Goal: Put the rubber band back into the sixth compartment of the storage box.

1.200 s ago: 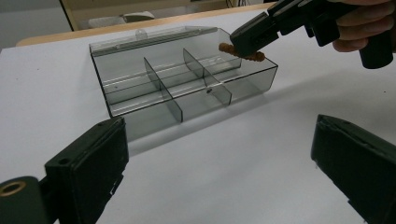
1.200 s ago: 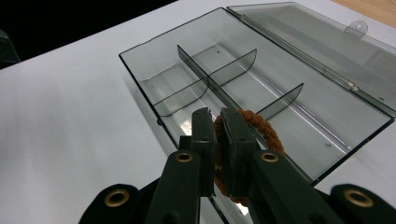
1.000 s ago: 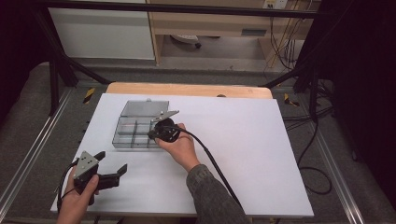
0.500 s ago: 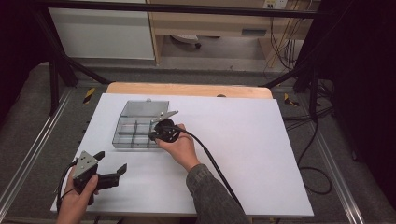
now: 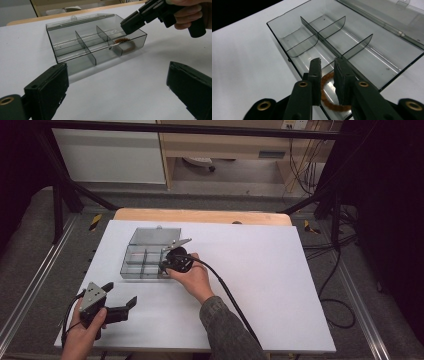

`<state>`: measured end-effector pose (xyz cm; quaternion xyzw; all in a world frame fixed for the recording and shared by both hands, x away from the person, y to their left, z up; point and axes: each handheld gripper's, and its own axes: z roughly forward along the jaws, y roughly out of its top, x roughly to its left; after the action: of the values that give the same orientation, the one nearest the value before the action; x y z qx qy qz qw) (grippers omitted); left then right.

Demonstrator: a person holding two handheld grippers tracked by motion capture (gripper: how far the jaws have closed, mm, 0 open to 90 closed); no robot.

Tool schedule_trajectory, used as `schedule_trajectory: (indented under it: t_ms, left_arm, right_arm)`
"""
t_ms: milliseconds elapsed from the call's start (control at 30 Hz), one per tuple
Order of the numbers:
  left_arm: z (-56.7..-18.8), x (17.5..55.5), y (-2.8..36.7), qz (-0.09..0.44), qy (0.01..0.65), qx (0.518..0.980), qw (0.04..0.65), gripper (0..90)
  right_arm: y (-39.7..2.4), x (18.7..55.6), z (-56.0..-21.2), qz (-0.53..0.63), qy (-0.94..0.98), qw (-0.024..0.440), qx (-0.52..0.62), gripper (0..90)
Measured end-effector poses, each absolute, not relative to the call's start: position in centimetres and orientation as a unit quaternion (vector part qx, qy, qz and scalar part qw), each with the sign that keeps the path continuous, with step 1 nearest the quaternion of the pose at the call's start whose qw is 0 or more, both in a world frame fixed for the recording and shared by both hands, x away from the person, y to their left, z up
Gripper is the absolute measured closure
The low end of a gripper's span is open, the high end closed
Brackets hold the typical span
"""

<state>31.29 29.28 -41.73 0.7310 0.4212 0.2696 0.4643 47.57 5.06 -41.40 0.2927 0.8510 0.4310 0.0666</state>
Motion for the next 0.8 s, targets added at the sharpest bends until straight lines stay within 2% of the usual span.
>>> schedule_trajectory:
  t_ms: [333, 500, 600, 800]
  left_arm:
    - [-41.7, 31.3, 29.3, 0.272, 0.421, 0.731, 0.463, 4.4]
    - [-41.8, 31.3, 29.2, 0.273, 0.419, 0.733, 0.461, 4.4]
    - [-41.8, 31.3, 29.1, 0.274, 0.42, 0.733, 0.46, 4.4]
    - [-41.8, 31.3, 29.2, 0.275, 0.42, 0.733, 0.458, 4.4]
  right_arm:
    - [3.8, 47.2, -40.2, 0.45, 0.84, 0.082, 0.293, 75.1]
    - [2.4, 47.0, -40.2, 0.458, 0.829, 0.088, 0.309, 70.3]
    - [1.5, 46.8, -40.0, 0.472, 0.817, 0.096, 0.318, 62.3]
    - [-0.2, 46.4, -39.2, 0.492, 0.794, 0.123, 0.336, 38.8]
